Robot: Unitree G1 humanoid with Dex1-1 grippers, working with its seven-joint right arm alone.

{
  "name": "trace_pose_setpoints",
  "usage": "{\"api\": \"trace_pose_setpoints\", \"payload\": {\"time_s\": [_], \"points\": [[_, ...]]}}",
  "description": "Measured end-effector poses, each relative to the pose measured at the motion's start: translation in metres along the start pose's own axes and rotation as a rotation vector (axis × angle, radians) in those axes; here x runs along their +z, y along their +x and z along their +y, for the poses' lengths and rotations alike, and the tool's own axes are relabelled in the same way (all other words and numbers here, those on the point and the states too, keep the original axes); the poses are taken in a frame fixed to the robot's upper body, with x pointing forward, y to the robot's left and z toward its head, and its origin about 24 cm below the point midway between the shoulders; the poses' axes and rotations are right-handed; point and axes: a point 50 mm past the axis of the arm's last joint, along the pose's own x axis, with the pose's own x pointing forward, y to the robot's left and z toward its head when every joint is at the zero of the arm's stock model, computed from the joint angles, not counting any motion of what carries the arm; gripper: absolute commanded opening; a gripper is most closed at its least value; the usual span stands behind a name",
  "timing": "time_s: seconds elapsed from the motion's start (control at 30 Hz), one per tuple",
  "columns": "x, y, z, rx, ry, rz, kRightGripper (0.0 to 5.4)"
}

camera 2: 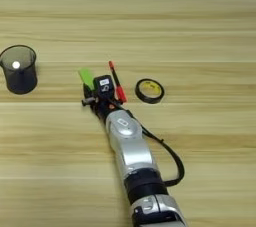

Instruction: Move the objects on the table

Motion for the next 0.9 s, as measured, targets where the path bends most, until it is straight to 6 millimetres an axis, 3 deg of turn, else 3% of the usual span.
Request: {"api": "trace_pose_setpoints", "payload": {"time_s": [0.03, 0.3, 0.9], "points": [[0.0, 0.0001, 0.0, 0.0, 0.0, 0.0, 1.69], [-0.0004, 0.0006, -0.0003, -0.002, 0.001, 0.004, 2.52], [-0.0004, -0.002, -0.0021, -0.043, -0.018, -0.035, 4.17]]}}
